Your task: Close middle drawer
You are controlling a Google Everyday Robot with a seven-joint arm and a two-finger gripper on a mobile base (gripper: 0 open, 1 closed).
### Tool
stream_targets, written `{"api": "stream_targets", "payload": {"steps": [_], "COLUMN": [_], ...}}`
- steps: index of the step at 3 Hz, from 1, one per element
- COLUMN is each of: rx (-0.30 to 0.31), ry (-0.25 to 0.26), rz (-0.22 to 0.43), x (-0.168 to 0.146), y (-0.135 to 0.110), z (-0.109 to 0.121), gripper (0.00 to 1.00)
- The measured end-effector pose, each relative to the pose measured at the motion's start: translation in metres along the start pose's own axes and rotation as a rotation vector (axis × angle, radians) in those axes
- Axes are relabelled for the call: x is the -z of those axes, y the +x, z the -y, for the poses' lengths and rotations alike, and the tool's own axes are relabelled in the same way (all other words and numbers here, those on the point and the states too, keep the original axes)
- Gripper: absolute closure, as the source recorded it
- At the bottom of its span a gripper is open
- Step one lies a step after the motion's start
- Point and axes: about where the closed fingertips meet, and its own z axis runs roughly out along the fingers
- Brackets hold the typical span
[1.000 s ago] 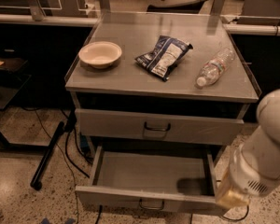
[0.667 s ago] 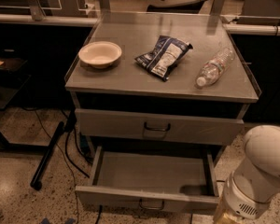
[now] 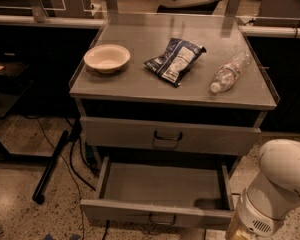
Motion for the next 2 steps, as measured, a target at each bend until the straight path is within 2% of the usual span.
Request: {"api": "stream_targets", "payload": {"steps": [1, 2], "rx": [-0.049, -0.11], "ry": [-0.027, -0.047], "rz": [0.011, 0.034], "x": [-0.043, -0.095], "y": [0.011, 0.015], "z": [0.013, 0.042], "gripper": [1.0, 1.0]}}
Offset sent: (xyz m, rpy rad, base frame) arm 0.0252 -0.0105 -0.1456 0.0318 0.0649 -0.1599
